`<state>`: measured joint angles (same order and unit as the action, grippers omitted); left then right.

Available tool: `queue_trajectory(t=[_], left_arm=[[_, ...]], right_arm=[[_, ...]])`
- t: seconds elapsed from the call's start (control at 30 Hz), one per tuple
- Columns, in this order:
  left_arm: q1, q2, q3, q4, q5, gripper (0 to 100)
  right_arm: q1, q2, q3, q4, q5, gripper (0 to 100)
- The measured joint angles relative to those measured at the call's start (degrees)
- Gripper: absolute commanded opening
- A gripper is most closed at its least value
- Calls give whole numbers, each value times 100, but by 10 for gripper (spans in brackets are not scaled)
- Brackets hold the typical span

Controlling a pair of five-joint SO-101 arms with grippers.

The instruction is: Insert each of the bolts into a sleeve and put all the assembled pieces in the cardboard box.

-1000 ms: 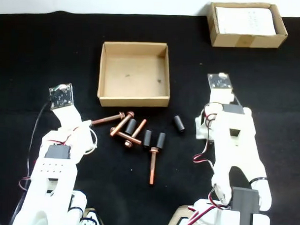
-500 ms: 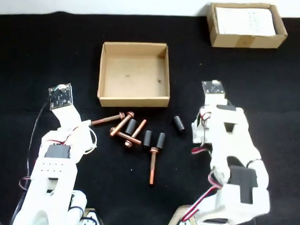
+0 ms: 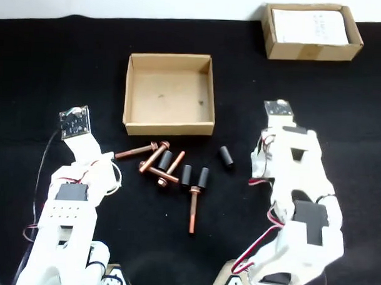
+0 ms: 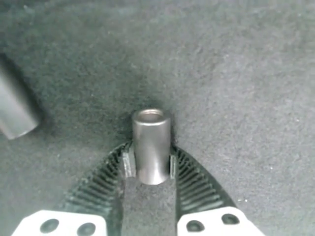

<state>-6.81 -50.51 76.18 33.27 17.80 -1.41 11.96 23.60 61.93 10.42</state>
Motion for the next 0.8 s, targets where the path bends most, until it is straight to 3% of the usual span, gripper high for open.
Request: queue_trajectory(t=[0.17,0.37,0.6,0.8], left_arm=[[0,0,0,0,0,10],[0,0,0,0,0,10],[0,0,88,-70,0,10],[0,0,176,-255,0,10]], right_arm=[[62,-105,-738,976,53,6],[35,-1275,-1125,1881,62,6],[-123,-1354,-53,1125,105,6],[-132,-18,185,554,105,22]])
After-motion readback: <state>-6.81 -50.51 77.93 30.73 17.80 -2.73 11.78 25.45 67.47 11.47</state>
